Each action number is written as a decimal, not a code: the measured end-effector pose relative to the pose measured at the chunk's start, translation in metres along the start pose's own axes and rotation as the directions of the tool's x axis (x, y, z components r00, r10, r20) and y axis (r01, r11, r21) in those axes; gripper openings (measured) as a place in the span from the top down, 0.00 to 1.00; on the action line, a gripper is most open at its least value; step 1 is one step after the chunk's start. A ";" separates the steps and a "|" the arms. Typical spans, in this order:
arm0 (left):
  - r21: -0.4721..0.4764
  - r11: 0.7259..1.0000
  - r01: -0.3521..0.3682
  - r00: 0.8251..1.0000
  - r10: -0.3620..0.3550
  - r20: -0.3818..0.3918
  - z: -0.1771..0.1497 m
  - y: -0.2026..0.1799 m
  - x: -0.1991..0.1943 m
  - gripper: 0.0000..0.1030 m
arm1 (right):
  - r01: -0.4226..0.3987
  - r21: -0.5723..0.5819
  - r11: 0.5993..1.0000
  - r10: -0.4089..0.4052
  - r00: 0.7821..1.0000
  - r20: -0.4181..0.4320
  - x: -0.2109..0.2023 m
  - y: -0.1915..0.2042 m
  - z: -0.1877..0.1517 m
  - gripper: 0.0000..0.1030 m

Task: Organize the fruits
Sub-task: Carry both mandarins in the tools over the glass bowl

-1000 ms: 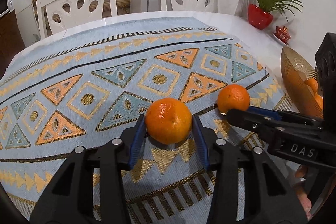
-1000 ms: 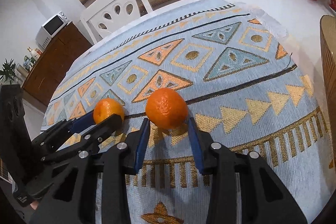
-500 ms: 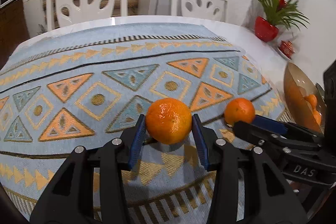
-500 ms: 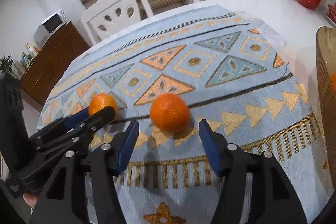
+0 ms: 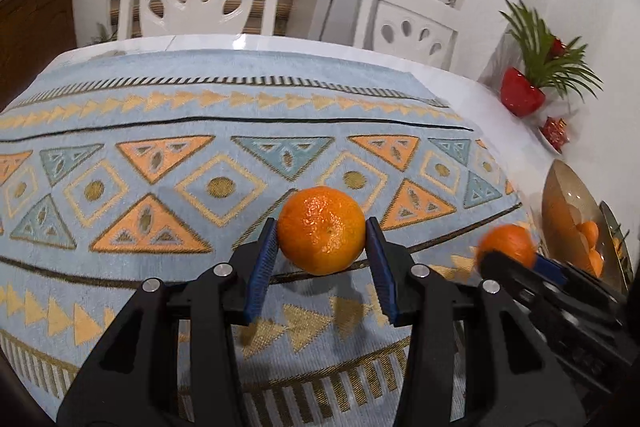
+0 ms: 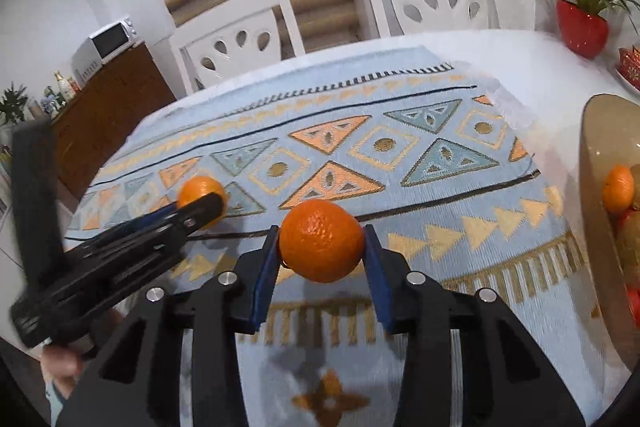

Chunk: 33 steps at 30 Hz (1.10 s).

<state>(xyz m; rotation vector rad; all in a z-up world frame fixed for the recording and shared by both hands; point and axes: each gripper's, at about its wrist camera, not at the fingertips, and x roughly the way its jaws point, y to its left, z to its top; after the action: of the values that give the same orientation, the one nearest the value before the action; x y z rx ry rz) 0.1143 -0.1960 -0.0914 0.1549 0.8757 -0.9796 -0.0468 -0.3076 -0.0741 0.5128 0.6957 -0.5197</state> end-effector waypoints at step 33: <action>0.403 0.891 0.209 0.977 -0.174 -0.123 -0.017 -0.294 0.025 0.58 | 0.442 0.368 0.818 -0.479 0.878 0.010 -0.137 -0.246 0.055 0.61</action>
<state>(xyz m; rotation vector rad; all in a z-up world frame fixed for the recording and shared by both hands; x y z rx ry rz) -0.1179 -0.3738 -0.0452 0.4824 0.7577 -1.3482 -0.2589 -0.4891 -0.0060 0.6529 0.6289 -1.1409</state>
